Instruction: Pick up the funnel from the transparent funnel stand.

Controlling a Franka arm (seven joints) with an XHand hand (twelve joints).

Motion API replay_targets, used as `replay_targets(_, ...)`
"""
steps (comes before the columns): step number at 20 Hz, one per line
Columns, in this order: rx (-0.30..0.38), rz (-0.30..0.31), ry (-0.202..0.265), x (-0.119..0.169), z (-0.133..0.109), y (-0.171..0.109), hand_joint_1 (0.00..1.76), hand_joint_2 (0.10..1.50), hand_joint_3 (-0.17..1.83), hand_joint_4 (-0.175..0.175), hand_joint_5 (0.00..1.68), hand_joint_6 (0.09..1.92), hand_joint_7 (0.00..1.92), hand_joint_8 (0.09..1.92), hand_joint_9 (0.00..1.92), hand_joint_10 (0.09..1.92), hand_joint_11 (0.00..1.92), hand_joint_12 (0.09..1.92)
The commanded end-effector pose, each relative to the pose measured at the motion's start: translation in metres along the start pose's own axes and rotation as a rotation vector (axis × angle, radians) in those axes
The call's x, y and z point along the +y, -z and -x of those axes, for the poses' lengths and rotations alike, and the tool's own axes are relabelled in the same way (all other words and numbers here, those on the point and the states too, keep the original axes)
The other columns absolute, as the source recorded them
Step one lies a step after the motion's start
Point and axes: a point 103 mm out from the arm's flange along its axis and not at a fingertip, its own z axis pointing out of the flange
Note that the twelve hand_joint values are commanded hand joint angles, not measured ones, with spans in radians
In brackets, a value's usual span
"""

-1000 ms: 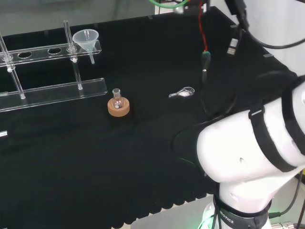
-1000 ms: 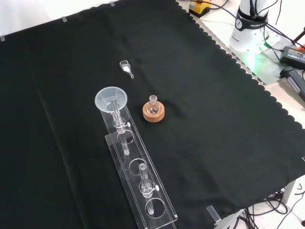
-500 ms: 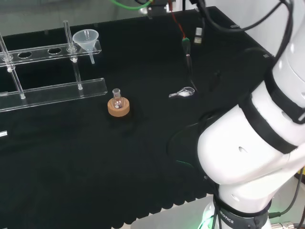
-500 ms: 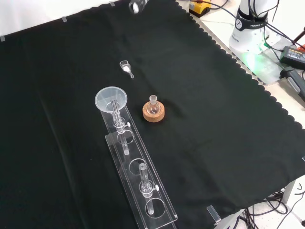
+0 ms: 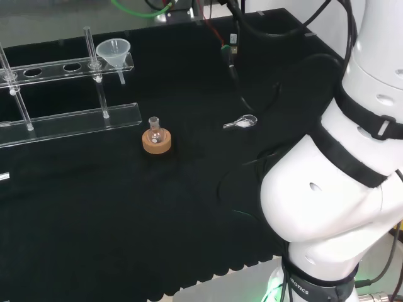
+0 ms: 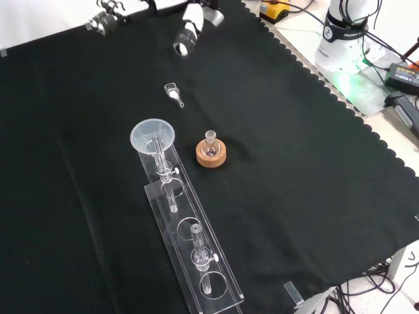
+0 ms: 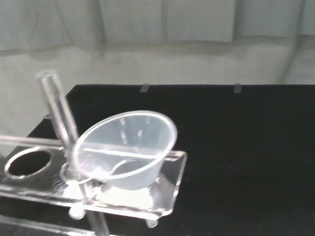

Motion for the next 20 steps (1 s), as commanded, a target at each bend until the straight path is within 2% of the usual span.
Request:
replay_targets(1, -0.040, -0.104, 0.027, 0.010, 0.001, -0.044, 0.00, 0.87, 0.04, 0.053, 0.00, 0.09, 0.00, 0.09, 0.00, 0.09, 0.00, 0.55)
replay_targets(5, -0.042, -0.133, 0.035, 0.010, -0.001, -0.058, 0.00, 0.88, 0.04, 0.051, 0.00, 0.09, 0.00, 0.09, 0.00, 0.09, 0.00, 0.56)
replay_targets(9, -0.101, -0.165, 0.053, 0.010, -0.007, -0.067, 0.00, 0.88, 0.04, 0.051, 0.00, 0.09, 0.00, 0.09, 0.00, 0.09, 0.00, 0.57)
replay_targets(20, -0.192, -0.244, 0.082, 0.020, -0.029, -0.094, 0.00, 0.88, 0.04, 0.051, 0.00, 0.09, 0.00, 0.09, 0.00, 0.09, 0.00, 0.58)
